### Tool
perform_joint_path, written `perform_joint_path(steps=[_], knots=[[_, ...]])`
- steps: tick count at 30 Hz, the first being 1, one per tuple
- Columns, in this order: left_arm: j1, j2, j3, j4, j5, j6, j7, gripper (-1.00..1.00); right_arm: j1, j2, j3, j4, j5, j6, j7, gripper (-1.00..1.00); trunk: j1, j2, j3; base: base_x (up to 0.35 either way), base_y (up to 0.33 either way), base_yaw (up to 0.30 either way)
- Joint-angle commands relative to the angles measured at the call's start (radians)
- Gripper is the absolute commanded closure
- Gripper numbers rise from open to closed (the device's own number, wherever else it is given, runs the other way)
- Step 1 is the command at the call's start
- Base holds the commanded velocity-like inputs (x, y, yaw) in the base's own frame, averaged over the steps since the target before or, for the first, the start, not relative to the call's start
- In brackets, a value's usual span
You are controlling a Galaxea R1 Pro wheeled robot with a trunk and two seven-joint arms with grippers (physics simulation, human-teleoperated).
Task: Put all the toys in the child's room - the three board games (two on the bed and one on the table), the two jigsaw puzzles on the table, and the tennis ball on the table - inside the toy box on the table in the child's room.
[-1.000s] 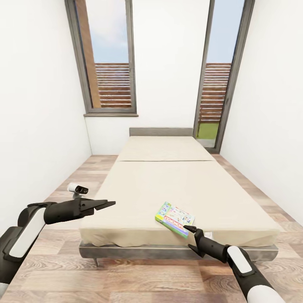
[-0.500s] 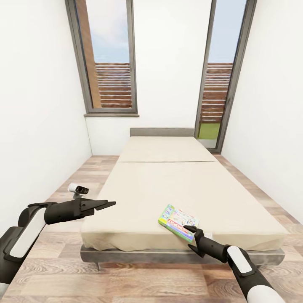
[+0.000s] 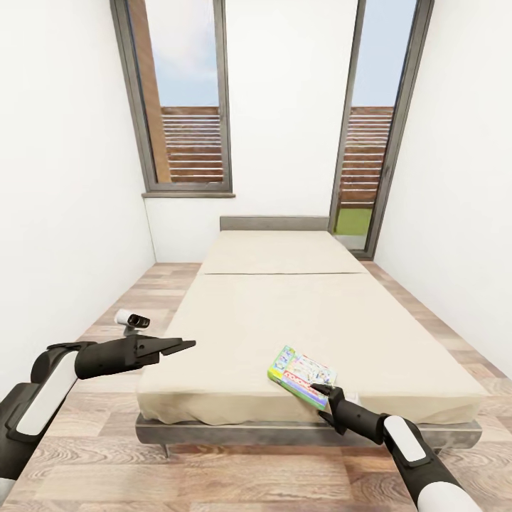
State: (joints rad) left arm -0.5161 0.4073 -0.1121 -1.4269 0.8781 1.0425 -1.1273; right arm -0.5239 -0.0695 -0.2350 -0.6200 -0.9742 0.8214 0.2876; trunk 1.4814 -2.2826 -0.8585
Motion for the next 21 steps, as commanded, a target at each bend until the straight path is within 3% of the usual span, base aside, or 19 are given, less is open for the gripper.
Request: perform_joint_path(steps=[1,7,21], knots=[[-0.001,0.001,-0.001,0.000,0.002,0.005,-0.002,-1.00,-0.001,0.000,-0.004,0.000,0.006,0.005,0.005,1.00,0.000,0.000,-0.001,0.000,0.000,0.000],[-0.001,0.002,0.003,0.000,0.003,0.005,-0.002,-1.00,-0.001,0.000,-0.004,-0.001,0.006,0.007,0.007,1.00,0.000,0.000,-0.001,0.000,0.000,0.000],[-0.001,0.002,0.009,0.000,0.004,0.005,-0.002,-1.00,-0.001,0.000,-0.004,-0.001,0.006,0.007,0.007,1.00,-0.054,0.098,0.043,0.000,0.000,0.000]])
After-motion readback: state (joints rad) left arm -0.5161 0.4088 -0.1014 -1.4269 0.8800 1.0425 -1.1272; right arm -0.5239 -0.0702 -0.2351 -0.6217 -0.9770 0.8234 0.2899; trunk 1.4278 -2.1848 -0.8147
